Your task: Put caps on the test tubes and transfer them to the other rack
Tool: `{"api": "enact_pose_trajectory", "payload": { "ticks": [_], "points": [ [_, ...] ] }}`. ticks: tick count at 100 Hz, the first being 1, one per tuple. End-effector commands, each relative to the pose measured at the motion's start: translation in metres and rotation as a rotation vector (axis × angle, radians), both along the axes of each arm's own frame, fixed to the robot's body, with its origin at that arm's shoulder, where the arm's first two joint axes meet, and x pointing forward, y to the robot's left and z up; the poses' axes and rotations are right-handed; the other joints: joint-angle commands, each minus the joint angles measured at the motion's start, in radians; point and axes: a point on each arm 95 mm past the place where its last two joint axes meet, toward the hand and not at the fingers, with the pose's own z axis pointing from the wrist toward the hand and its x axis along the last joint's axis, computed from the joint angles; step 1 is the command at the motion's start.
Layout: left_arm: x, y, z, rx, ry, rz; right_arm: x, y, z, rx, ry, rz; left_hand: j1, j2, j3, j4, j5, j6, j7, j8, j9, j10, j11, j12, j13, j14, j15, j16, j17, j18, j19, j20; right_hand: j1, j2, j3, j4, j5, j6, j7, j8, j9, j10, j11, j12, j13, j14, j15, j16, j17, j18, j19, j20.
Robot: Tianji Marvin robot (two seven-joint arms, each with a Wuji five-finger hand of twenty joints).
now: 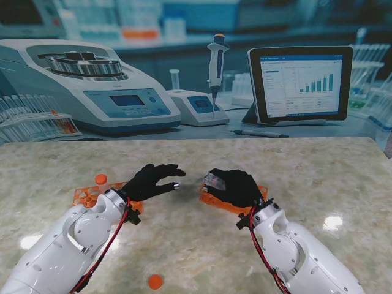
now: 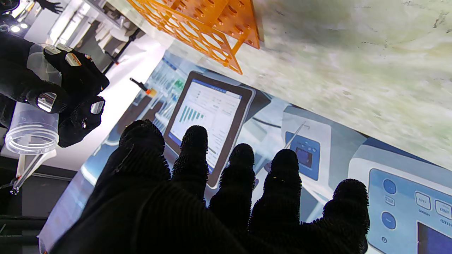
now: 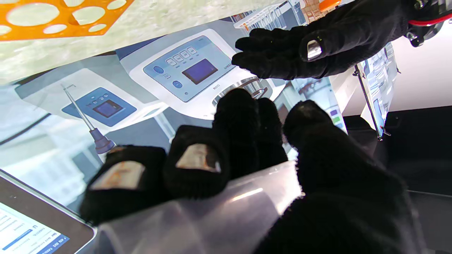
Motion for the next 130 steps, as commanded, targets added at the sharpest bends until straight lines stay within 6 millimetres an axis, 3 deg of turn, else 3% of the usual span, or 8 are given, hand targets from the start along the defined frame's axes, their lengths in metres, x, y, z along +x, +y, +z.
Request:
{"api": "enact_pose_trajectory", "payload": {
  "ticks": [1, 11, 28, 47, 59, 69, 104, 130],
  "points": [
    [0.0, 0.0, 0.0, 0.002, 0.003, -0.005, -0.004, 0.001, -0.002, 0.008, 0.007, 0.004, 0.005, 0.036, -0.013, -0.009, 0.012, 0.001, -0.008, -0.002, 0.027, 0.003, -0.013, -0.016, 0.028, -0.017, 0.003, 0.009, -0.015, -0.017, -0.047, -0.021, 0.056, -0.004, 0.055, -0.025, 0.044, 0.011, 0.035, 0.033, 0.094, 0.049, -0.014, -0.024, 0.032, -0.211, 0.22, 0.09, 0.068, -0.126, 0.29, 0.11],
    [0.0, 0.0, 0.0, 0.002, 0.003, -0.006, -0.005, -0.002, -0.001, 0.013, 0.009, 0.006, 0.004, 0.036, -0.014, -0.01, 0.011, 0.002, -0.008, -0.002, 0.026, 0.003, -0.013, -0.016, 0.028, -0.017, 0.003, 0.009, -0.015, -0.017, -0.047, -0.021, -0.032, -0.153, 0.102, -0.051, 0.068, 0.022, 0.05, 0.105, 0.123, 0.052, -0.015, -0.073, 0.032, -0.201, 0.235, 0.107, 0.072, -0.138, 0.301, 0.154],
    [0.0, -0.001, 0.0, 0.002, 0.003, -0.01, -0.009, -0.005, 0.001, 0.011, -0.004, 0.016, 0.005, 0.036, -0.013, -0.009, 0.01, 0.005, -0.009, -0.002, 0.024, 0.003, -0.014, -0.017, 0.027, -0.017, 0.003, 0.009, -0.015, -0.017, -0.047, -0.021, -0.149, -0.349, 0.202, -0.062, 0.121, -0.04, 0.069, 0.423, 0.116, 0.003, 0.064, -0.089, 0.032, -0.191, 0.246, 0.115, 0.076, -0.162, 0.314, 0.19],
    [-0.001, -0.001, 0.0, 0.003, 0.001, -0.013, -0.013, -0.008, 0.004, -0.017, -0.013, 0.039, 0.006, 0.036, -0.013, -0.009, 0.011, 0.007, -0.009, -0.003, 0.026, 0.002, -0.014, -0.016, 0.028, -0.018, 0.003, 0.01, -0.014, -0.017, -0.046, -0.021, -0.16, -0.387, 0.17, -0.012, 0.16, -0.151, 0.252, 0.646, 0.12, -0.036, 0.141, -0.088, 0.032, -0.192, 0.249, 0.116, 0.078, -0.173, 0.32, 0.201],
    [-0.002, -0.001, 0.001, 0.003, -0.001, -0.014, -0.016, -0.009, 0.004, -0.019, -0.004, 0.054, 0.006, 0.035, -0.014, -0.01, 0.012, 0.005, -0.009, -0.003, 0.026, 0.004, -0.014, -0.016, 0.029, -0.018, 0.003, 0.01, -0.012, -0.017, -0.046, -0.02, -0.143, -0.351, 0.225, 0.089, 0.273, -0.226, 0.383, 0.769, 0.144, -0.043, 0.171, -0.062, 0.032, -0.189, 0.257, 0.116, 0.08, -0.167, 0.333, 0.203],
    [-0.002, -0.001, 0.001, 0.003, -0.003, -0.015, -0.018, -0.01, 0.003, -0.022, -0.004, 0.061, 0.006, 0.035, -0.014, -0.01, 0.011, 0.002, -0.01, -0.003, 0.026, 0.005, -0.014, -0.017, 0.03, -0.018, 0.004, 0.01, -0.013, -0.017, -0.046, -0.02, -0.122, -0.329, 0.25, 0.114, 0.348, -0.259, 0.42, 0.864, 0.147, -0.052, 0.204, -0.056, 0.031, -0.188, 0.262, 0.117, 0.081, -0.173, 0.34, 0.205],
    [-0.005, 0.0, 0.002, 0.01, -0.01, -0.023, -0.027, -0.012, -0.001, -0.013, -0.002, 0.094, 0.006, 0.035, -0.013, -0.009, 0.012, 0.004, -0.008, -0.002, 0.026, 0.006, -0.014, -0.017, 0.03, -0.02, 0.004, 0.01, -0.013, -0.017, -0.045, -0.02, -0.139, -0.304, 0.353, 0.117, 0.456, -0.287, 0.46, 0.991, 0.15, -0.056, 0.272, -0.068, 0.031, -0.205, 0.295, 0.145, 0.086, -0.19, 0.365, 0.215],
    [-0.01, 0.002, 0.002, 0.025, -0.011, -0.029, -0.041, -0.011, -0.003, 0.02, 0.023, 0.108, 0.007, 0.036, -0.013, -0.009, 0.012, 0.003, -0.008, -0.002, 0.026, 0.004, -0.013, -0.016, 0.028, -0.024, 0.003, 0.009, -0.012, -0.019, -0.044, -0.019, -0.125, -0.324, 0.457, 0.168, 0.463, -0.199, 0.51, 1.012, 0.148, -0.057, 0.282, -0.072, 0.032, -0.204, 0.288, 0.146, 0.085, -0.169, 0.366, 0.214]
  ]
}}
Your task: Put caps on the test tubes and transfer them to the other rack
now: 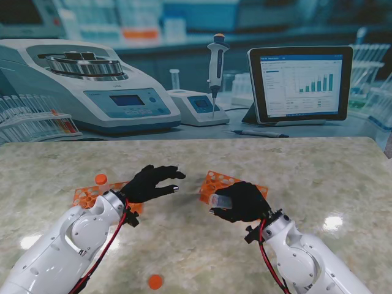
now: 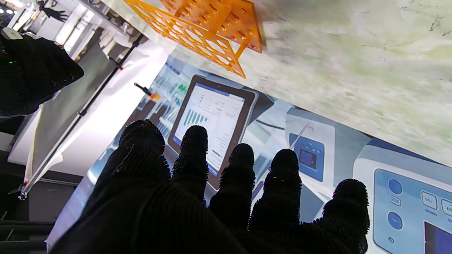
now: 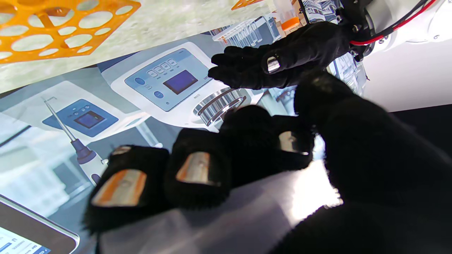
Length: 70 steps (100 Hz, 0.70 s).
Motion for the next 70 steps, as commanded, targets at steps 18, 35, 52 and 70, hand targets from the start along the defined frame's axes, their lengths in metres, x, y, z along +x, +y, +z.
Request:
{"api": "enact_pose_trajectory", "payload": {
  "ticks": [18, 35, 52, 70],
  "points": [
    [-0.01, 0.004, 0.0, 0.034, -0.002, -0.013, -0.014, 0.004, -0.007, 0.035, 0.037, 0.013, 0.008, 0.035, -0.013, -0.01, 0.011, 0.002, -0.008, -0.002, 0.027, -0.001, -0.011, -0.015, 0.025, -0.022, 0.002, 0.008, -0.012, -0.017, -0.044, -0.019, 0.039, 0.016, 0.103, 0.079, 0.118, 0.011, 0.129, 0.032, 0.059, 0.011, 0.084, 0.001, 0.022, -0.182, 0.245, 0.121, 0.079, -0.129, 0.363, 0.085],
    [-0.017, 0.006, -0.001, 0.06, 0.003, -0.023, -0.017, 0.003, -0.011, 0.041, 0.08, -0.007, 0.013, 0.035, -0.012, -0.009, 0.018, 0.008, -0.004, 0.0, 0.034, -0.009, -0.001, -0.004, 0.03, -0.021, 0.007, 0.012, 0.0, -0.019, -0.033, -0.013, 0.043, 0.017, 0.096, 0.088, 0.116, 0.014, 0.131, 0.028, 0.059, 0.015, 0.082, 0.002, 0.022, -0.184, 0.241, 0.118, 0.078, -0.121, 0.361, 0.084],
    [-0.024, 0.006, -0.002, 0.084, 0.013, -0.042, -0.017, 0.003, -0.017, 0.058, 0.121, -0.019, 0.028, 0.036, -0.012, -0.011, 0.05, 0.035, 0.017, 0.019, 0.051, -0.013, 0.015, 0.021, 0.046, -0.021, 0.018, 0.023, 0.018, -0.023, 0.0, 0.007, 0.045, 0.019, 0.088, 0.089, 0.115, 0.015, 0.132, 0.026, 0.059, 0.016, 0.08, 0.002, 0.022, -0.187, 0.239, 0.116, 0.078, -0.118, 0.361, 0.083],
    [-0.034, 0.003, -0.005, 0.108, 0.022, -0.073, -0.016, 0.003, -0.018, 0.066, 0.135, -0.028, 0.035, 0.016, -0.012, -0.008, 0.048, 0.07, 0.045, 0.084, 0.065, -0.022, 0.036, 0.076, 0.079, -0.027, 0.041, 0.058, 0.052, -0.031, 0.095, 0.068, 0.048, 0.022, 0.081, 0.089, 0.111, 0.016, 0.132, 0.025, 0.059, 0.019, 0.078, 0.002, 0.022, -0.187, 0.239, 0.115, 0.077, -0.115, 0.359, 0.082]
  ]
}}
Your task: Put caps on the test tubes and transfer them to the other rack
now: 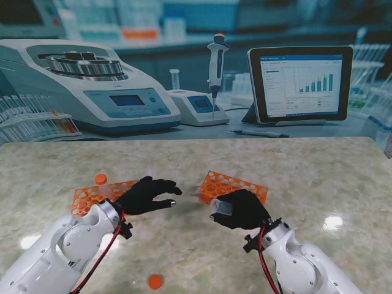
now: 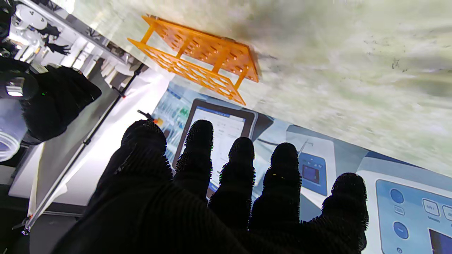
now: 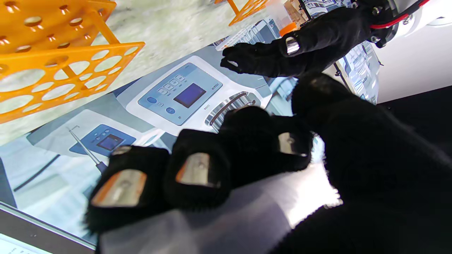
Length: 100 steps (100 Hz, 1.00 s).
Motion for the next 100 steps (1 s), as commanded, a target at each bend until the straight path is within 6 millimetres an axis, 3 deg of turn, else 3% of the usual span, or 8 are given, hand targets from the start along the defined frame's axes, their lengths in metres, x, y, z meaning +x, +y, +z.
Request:
{"api": "enact_pose_trajectory", "payload": {
  "ticks": [1, 27, 43, 80, 100],
  "points": [
    [-0.007, -0.003, -0.002, 0.008, 0.009, -0.022, -0.002, 0.003, -0.004, 0.004, 0.016, -0.004, 0.025, 0.013, -0.011, -0.007, -0.005, 0.024, 0.027, 0.037, 0.015, -0.024, 0.016, 0.031, 0.037, -0.028, 0.017, 0.028, 0.013, -0.025, 0.071, 0.061, 0.047, 0.023, 0.071, 0.052, 0.111, 0.002, 0.117, 0.025, 0.059, 0.019, 0.07, 0.003, 0.023, -0.187, 0.232, 0.115, 0.077, -0.114, 0.359, 0.077],
    [-0.024, -0.005, -0.005, 0.04, 0.014, -0.069, -0.003, -0.001, -0.001, 0.001, 0.0, -0.014, 0.052, -0.034, -0.006, -0.001, -0.035, 0.028, 0.062, 0.12, 0.02, -0.029, 0.046, 0.108, 0.093, -0.046, 0.083, 0.143, 0.056, -0.038, 0.342, 0.222, 0.049, 0.025, 0.06, 0.052, 0.106, 0.003, 0.116, 0.026, 0.058, 0.021, 0.064, 0.002, 0.023, -0.183, 0.229, 0.112, 0.077, -0.111, 0.356, 0.075],
    [-0.033, -0.006, -0.008, 0.047, 0.032, -0.096, -0.004, -0.005, 0.001, -0.004, -0.014, -0.024, 0.073, -0.071, -0.002, 0.0, -0.043, 0.036, 0.068, 0.128, 0.019, -0.032, 0.056, 0.133, 0.101, -0.053, 0.107, 0.201, 0.07, -0.048, 0.481, 0.29, 0.05, 0.026, 0.056, 0.053, 0.104, 0.003, 0.115, 0.027, 0.057, 0.023, 0.058, 0.003, 0.023, -0.179, 0.226, 0.11, 0.076, -0.109, 0.354, 0.073],
    [-0.054, -0.004, -0.017, 0.106, 0.058, -0.159, -0.004, -0.01, 0.003, -0.017, -0.037, -0.03, 0.097, -0.119, 0.004, -0.001, -0.063, 0.052, 0.049, 0.111, -0.01, -0.03, 0.056, 0.142, 0.102, -0.059, 0.117, 0.229, 0.097, -0.04, 0.555, 0.307, 0.052, 0.026, 0.047, 0.052, 0.101, 0.002, 0.112, 0.029, 0.057, 0.026, 0.048, 0.009, 0.022, -0.171, 0.224, 0.104, 0.075, -0.105, 0.35, 0.069],
    [-0.067, 0.001, -0.024, 0.129, 0.067, -0.179, -0.006, -0.012, 0.005, -0.023, -0.046, -0.036, 0.097, -0.158, 0.018, -0.009, -0.049, 0.055, -0.02, 0.033, -0.028, -0.026, 0.052, 0.136, 0.094, -0.061, 0.111, 0.229, 0.106, -0.035, 0.568, 0.287, 0.052, 0.026, 0.042, 0.053, 0.099, 0.002, 0.11, 0.031, 0.058, 0.029, 0.043, 0.013, 0.022, -0.169, 0.224, 0.102, 0.075, -0.103, 0.348, 0.067]
  ]
}}
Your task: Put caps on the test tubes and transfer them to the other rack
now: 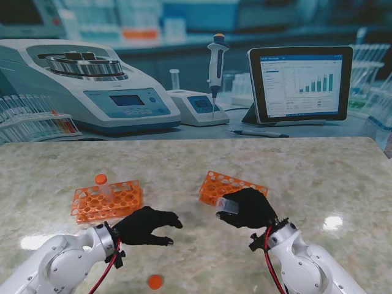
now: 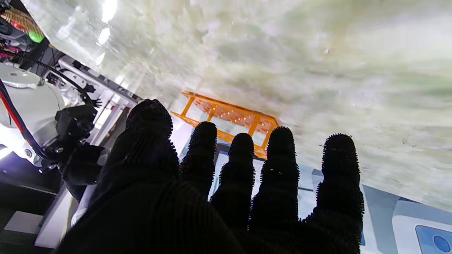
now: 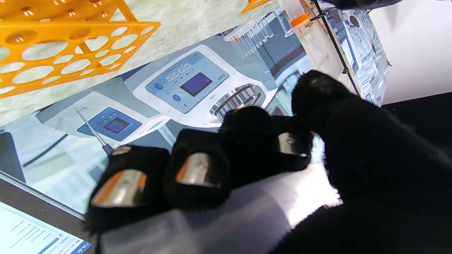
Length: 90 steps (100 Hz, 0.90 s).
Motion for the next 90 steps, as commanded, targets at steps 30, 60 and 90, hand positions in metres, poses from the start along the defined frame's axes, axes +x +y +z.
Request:
{"api": "enact_pose_trajectory", "payload": {
  "ticks": [30, 60, 90],
  "points": [
    [-0.017, 0.004, -0.017, 0.04, 0.046, -0.023, -0.011, 0.0, 0.003, -0.002, -0.015, -0.002, 0.015, -0.052, 0.02, -0.024, -0.007, 0.022, -0.058, -0.067, -0.05, -0.019, -0.018, -0.006, -0.01, -0.024, -0.013, -0.012, -0.015, 0.001, 0.023, -0.002, 0.054, 0.026, 0.039, 0.051, 0.098, 0.001, 0.108, 0.032, 0.057, 0.026, 0.04, 0.016, 0.022, -0.168, 0.224, 0.1, 0.074, -0.102, 0.346, 0.066],
    [-0.03, 0.004, -0.022, 0.046, 0.045, -0.033, -0.023, 0.005, 0.008, -0.005, -0.033, 0.01, 0.011, -0.083, 0.028, -0.033, -0.006, 0.013, -0.063, -0.084, -0.064, -0.016, -0.022, -0.014, -0.018, -0.022, -0.014, -0.02, -0.021, 0.001, 0.018, -0.005, 0.056, 0.027, 0.035, 0.05, 0.096, 0.001, 0.107, 0.033, 0.057, 0.027, 0.035, 0.017, 0.022, -0.163, 0.222, 0.098, 0.074, -0.1, 0.344, 0.064],
    [-0.042, 0.003, -0.025, 0.058, 0.035, -0.049, -0.034, 0.003, 0.013, -0.003, -0.057, 0.005, 0.016, -0.131, 0.044, -0.038, 0.002, 0.01, -0.061, -0.097, -0.067, -0.016, -0.023, -0.017, -0.019, -0.022, -0.012, -0.021, -0.021, -0.002, 0.021, 0.001, 0.055, 0.026, 0.029, 0.049, 0.094, 0.0, 0.105, 0.034, 0.057, 0.029, 0.032, 0.018, 0.022, -0.16, 0.222, 0.097, 0.074, -0.099, 0.343, 0.063]
  ]
}}
